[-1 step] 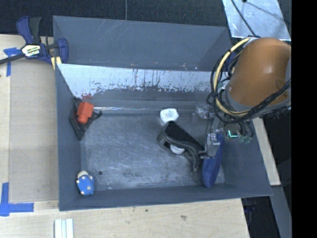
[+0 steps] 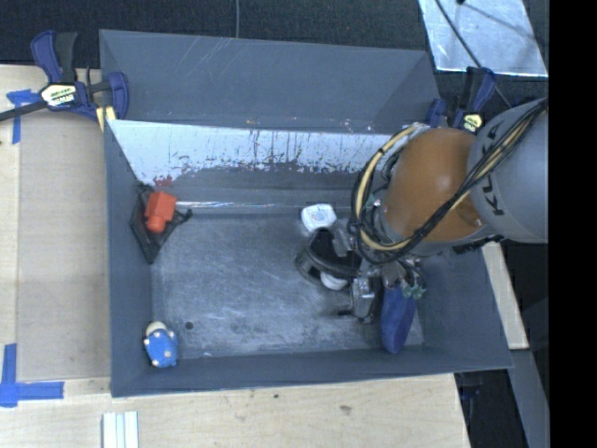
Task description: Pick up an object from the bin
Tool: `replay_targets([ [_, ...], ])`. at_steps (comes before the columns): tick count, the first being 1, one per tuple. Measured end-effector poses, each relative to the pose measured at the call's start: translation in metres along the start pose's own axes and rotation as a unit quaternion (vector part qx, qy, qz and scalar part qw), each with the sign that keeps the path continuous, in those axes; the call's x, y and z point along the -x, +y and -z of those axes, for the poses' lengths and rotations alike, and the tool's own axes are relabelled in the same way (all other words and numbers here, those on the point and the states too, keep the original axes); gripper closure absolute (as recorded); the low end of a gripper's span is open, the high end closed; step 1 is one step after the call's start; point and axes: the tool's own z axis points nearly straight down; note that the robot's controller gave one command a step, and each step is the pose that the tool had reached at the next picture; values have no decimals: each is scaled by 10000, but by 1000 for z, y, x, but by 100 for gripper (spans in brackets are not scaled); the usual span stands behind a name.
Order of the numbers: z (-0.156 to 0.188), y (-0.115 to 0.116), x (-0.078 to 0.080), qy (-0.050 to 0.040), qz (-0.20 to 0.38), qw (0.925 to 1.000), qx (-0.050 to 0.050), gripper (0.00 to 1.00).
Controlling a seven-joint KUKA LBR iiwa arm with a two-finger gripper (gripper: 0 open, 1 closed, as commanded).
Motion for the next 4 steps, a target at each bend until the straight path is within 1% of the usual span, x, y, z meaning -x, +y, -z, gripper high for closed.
replay_targets([
  [1, -20, 0, 28, -3, -363, 9993, 4, 0],
  [2, -17, 0, 29, 0, -362, 9993, 4, 100],
  [3, 60, -22, 63, 56, -260, 9996, -6, 100],
  [4, 150, -13, 91, 62, -300, 9995, 0, 100],
])
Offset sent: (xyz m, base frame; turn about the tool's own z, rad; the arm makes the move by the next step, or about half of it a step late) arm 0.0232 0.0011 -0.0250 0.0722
